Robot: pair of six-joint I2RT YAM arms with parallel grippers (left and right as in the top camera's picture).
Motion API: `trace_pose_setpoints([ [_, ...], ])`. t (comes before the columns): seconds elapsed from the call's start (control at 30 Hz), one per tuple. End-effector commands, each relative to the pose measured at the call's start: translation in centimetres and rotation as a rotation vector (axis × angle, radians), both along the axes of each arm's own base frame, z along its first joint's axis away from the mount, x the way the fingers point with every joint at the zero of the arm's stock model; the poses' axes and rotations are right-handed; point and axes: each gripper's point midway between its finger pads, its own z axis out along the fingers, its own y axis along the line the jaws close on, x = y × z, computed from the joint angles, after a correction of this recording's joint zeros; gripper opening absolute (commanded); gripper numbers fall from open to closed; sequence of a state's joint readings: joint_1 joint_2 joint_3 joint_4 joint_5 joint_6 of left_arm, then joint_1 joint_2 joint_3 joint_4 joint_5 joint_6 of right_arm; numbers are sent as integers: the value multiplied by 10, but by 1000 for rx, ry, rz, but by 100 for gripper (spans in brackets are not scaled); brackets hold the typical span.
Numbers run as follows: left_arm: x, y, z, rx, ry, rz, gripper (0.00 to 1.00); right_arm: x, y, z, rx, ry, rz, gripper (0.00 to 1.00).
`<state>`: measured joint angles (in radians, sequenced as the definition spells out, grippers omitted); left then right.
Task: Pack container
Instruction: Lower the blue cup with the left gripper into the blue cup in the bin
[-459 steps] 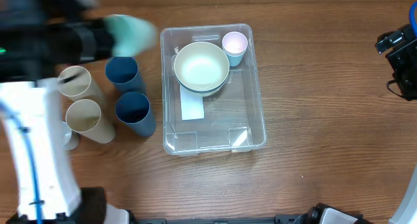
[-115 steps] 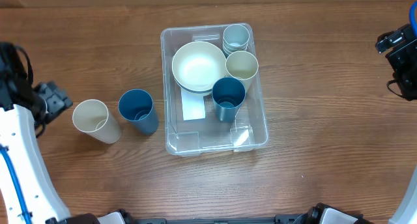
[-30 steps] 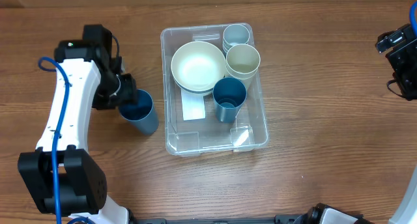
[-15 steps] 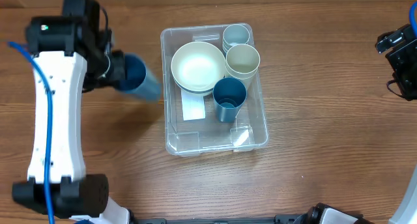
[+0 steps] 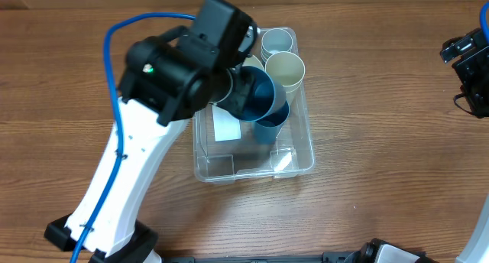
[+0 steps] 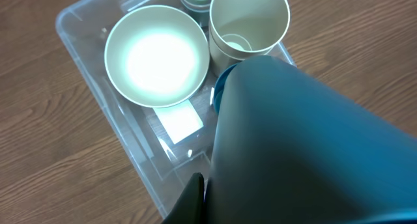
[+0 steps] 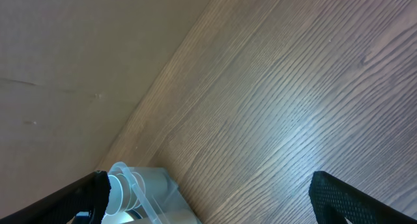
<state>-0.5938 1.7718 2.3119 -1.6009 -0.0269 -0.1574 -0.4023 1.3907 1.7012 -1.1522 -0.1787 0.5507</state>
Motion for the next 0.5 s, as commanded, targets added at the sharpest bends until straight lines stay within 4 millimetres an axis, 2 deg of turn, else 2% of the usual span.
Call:
trace_pose_setpoints([
  [0.0, 15, -6, -18, 43, 24, 17, 4, 1, 0, 4, -3, -13, -2, 100],
  [0.17, 32, -18, -55, 91, 96, 15, 5, 1, 0, 4, -3, -13, -1, 100],
  [0.23, 36, -21, -62, 100, 110, 14, 17, 1, 0, 4, -3, -13, -1, 100],
  [0.3, 36, -21, -62, 95, 111, 20, 38, 1, 0, 4, -3, -13, -1, 100],
  [0.4, 32, -15, -48, 79, 81, 28, 51, 1, 0, 4, -3, -13, -1, 100],
  [0.47, 29, -4, -36, 76, 57, 49, 59, 1, 0, 4, -3, -13, -2, 100],
])
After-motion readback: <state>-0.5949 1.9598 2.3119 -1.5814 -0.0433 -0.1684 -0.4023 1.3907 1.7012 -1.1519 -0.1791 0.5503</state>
